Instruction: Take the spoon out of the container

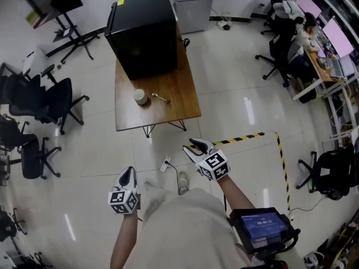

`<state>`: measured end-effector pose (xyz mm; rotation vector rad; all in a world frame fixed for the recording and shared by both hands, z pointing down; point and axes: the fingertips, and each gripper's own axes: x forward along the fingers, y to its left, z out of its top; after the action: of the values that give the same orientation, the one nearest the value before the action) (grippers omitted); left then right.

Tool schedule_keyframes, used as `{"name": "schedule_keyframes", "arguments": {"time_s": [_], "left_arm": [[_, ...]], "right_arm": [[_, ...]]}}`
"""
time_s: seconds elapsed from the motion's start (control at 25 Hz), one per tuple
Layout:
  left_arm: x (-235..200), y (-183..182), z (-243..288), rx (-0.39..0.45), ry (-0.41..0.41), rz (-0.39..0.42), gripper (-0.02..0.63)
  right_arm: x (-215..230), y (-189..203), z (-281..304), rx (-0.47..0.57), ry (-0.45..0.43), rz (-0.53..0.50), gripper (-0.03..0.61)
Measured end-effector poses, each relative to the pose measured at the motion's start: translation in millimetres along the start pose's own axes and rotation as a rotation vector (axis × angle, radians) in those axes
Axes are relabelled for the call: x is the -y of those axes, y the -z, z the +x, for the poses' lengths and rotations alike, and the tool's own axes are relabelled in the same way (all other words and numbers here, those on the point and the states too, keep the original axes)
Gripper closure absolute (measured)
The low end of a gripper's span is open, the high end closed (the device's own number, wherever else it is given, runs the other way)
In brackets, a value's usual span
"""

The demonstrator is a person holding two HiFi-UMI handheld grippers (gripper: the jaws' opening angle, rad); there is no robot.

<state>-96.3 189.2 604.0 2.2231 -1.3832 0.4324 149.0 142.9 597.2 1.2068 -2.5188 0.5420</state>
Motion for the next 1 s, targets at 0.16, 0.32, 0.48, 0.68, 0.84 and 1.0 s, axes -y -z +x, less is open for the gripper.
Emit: {"name": "schedule_keyframes", "arguments": {"time_s": [0.16, 0.32, 0.48, 0.68, 0.84, 1.0], "left_arm": [[19, 9, 7, -0.009, 0.058, 0.004, 0.624], [19, 21, 5, -0.031, 0.106, 0.014, 0.624], [12, 22, -1, -0.049, 0.149, 0.043, 0.624], [6, 24, -1, -0.062, 0.185, 0.072, 0.624], [12, 31, -2, -0.082, 0.223, 0.102, 0.624], [4, 36, -4, -0.091, 0.239, 0.107, 0.624]], "right_arm": [[4, 7, 1, -0.033, 0.036, -0.017, 0.428], [-10, 0, 4, -0.041, 0.061, -0.054, 0.428], [-22, -3, 7, -0.052, 0.096, -0.058, 0.448], [-32, 2, 1, -0.053, 0.125, -0.048, 0.453], [-37, 19, -8, -0.044, 0.159, 0.033, 0.456], [-53, 33, -14, 0.001, 0.182, 0.132, 0.466]]}}
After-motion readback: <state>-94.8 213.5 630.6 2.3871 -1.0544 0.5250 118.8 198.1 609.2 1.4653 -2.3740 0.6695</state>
